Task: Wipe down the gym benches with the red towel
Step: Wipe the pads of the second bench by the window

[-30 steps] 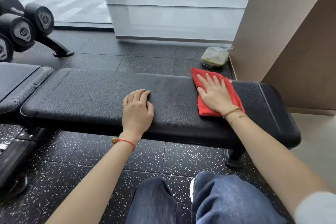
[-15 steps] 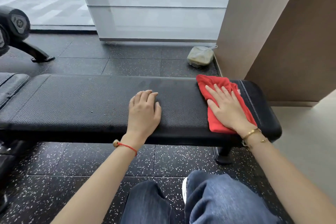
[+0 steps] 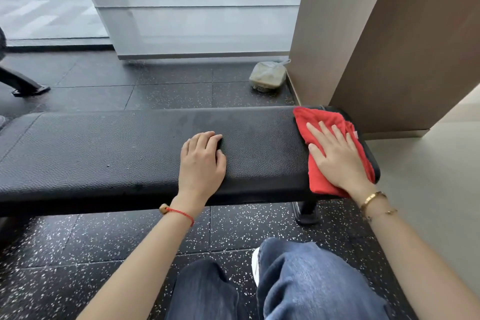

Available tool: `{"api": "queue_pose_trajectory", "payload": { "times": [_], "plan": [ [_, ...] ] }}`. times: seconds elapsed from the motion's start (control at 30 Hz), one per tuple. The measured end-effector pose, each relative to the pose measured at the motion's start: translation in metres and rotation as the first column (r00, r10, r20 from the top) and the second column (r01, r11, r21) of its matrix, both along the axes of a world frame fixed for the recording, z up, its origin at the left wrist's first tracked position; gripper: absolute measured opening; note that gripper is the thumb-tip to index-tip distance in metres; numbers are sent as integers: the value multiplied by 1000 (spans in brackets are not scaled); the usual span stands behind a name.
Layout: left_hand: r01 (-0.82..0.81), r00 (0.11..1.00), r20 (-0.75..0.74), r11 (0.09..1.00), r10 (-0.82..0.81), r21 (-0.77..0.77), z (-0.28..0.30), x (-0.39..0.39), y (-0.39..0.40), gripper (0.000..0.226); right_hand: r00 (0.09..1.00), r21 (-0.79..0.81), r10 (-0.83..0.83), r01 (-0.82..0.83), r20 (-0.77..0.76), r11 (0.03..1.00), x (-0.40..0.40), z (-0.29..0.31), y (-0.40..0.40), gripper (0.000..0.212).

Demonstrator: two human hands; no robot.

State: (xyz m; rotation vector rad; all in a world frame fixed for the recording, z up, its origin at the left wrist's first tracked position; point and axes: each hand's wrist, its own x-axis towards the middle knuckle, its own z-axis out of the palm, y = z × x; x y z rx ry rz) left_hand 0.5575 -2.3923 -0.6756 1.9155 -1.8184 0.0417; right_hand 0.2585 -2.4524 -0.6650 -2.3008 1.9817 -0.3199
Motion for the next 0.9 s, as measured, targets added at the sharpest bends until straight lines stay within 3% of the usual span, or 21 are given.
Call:
{"api": "queue_pose_trajectory", "payload": {
  "times": [0.1,0.27,0.57,0.73,0.9],
  "plan": [
    [3,1000,-4,1000,-3,3,1,-1,1,38,995,85,-101,102,-7,991,-7,7,-43,54],
    [-7,1000,4,1000,7,-11,0,-3,1,38,997,135,-77,77,-4,988,14,14,-73,54],
    [8,999,-42,1000,-9,-16,2,-4,1,36,929,53,369,-371,36,927,92,11,-7,54],
    [-24,994,-106,991,10,-128,20,19,7,34,886,80,459,-463,66,883,143,12,-29,53],
    [-208,978,-63,959,199,-194,31,104,27,32,835,98,547,-549,54,830,225,11,-49,53]
  ]
}}
